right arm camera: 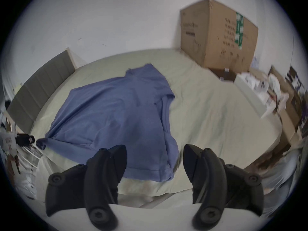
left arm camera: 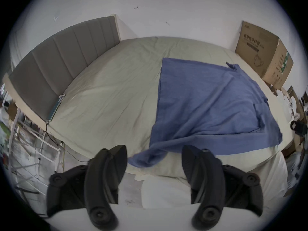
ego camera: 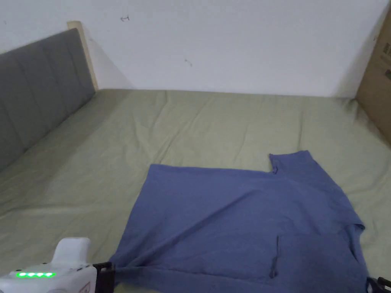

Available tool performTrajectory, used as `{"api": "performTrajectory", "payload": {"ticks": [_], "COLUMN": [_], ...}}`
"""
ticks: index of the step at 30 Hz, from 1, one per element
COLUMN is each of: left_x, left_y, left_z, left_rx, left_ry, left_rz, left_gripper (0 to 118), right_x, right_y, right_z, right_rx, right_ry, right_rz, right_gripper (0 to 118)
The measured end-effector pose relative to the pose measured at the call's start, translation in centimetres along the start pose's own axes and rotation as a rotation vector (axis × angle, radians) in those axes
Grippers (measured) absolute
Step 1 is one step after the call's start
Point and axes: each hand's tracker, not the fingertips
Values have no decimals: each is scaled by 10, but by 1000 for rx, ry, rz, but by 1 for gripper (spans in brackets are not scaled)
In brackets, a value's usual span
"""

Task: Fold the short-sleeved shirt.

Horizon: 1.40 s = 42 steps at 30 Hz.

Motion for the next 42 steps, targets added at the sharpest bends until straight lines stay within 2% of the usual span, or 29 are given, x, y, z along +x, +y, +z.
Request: {"api": "performTrajectory", "payload": {"ticks": [1, 2, 3, 6, 7, 11, 12, 13, 14, 15, 16, 19, 20, 21, 22, 23, 26, 27, 28, 29, 30, 31, 35, 37, 38, 39, 40, 41, 42], "left_x": [2, 3, 5, 9, 8, 1, 0, -3, -7, -8, -12, -17, -18, -19, -20, -14, -10, -6, -7, -9, -11, -12, -19, -19, -18, -14, -11, -10, -8], "left_y": [-4, -6, -11, -21, -25, -23, -21, -20, -18, -16, -15, -10, -12, -14, -17, -18, -20, -18, -17, -15, -13, -12, -10, -8, -8, -7, -7, -7, -7], "left_z": [7, 10, 10, 12, 10, 3, 1, -3, -8, -16, -24, -51, -58, -64, -68, -72, -73, -72, -69, -68, -66, -66, -61, -61, -61, -59, -59, -58, -56], "left_rx": [26, 30, 22, 37, 38, 32, 27, 25, 16, -1, -1, -57, -85, -113, -111, -119, -143, -138, -131, -130, -127, -122, -112, -107, -111, -111, -112, -112, -113], "left_ry": [-24, -35, -18, 2, 4, 25, 46, 49, 46, 43, 30, -11, -11, -30, -38, -43, -38, -34, -38, -35, -24, -27, -35, -37, -40, -42, -37, -34, -35], "left_rz": [29, 32, 32, 27, 33, -11, -22, -23, -28, -24, -8, 36, 53, 70, 69, 65, 49, 47, 39, 40, 52, 67, 101, 102, 101, 94, 88, 85, 81], "left_gripper": [4, 0, 0, 0, 0, 4, 20, 48, 88, 102, 103, 97, 80, 49, 11, 1, 1, 1, 1, 1, 1, 1, 1, 1, 1, 1, 1, 1, 1], "right_x": [-2, -9, -17, -27, -30, -32, -29, -28, -26, -24, -23, -23, -22, -21, -19, -19, -19, -20, -21, -14, -13, -10, 15, 24, 25, 25, 24, 23, 23], "right_y": [-5, -6, -11, -22, -26, -36, -37, -37, -38, -39, -39, -43, -44, -46, -47, -48, -48, -48, -47, -47, -46, -44, -34, -37, -42, -46, -49, -49, -46], "right_z": [2, 6, 8, 11, 9, 3, 3, 4, 4, 3, 3, -2, -4, -6, -8, -9, -10, -10, -11, -17, -21, -26, -48, -75, -85, -90, -90, -88, -84], "right_rx": [49, 78, 70, 30, 15, -14, -21, -31, -40, -39, -45, -78, -85, -97, -114, -116, -121, -104, -103, -111, -123, -136, -108, -211, -281, -321, -296, -283, -283], "right_ry": [-13, -50, -90, 53, 60, 37, 39, 52, 68, 67, 63, 44, 43, 47, 54, 58, 60, 57, 59, 58, 47, 31, -5, -81, -76, -36, -32, -55, -49], "right_rz": [46, 59, 81, -32, -61, -60, -83, -109, -120, -130, -132, -118, -119, -128, -143, -152, -148, -133, -107, -95, -80, -71, -88, 28, 72, 82, 64, 50, 61], "right_gripper": [19, 4, 4, 0, 0, 0, 0, 0, 0, 0, 0, 0, 0, 0, 0, 0, 1, 9, 32, 72, 87, 88, 88, 87, 83, 62, 15, 3, 3]}}
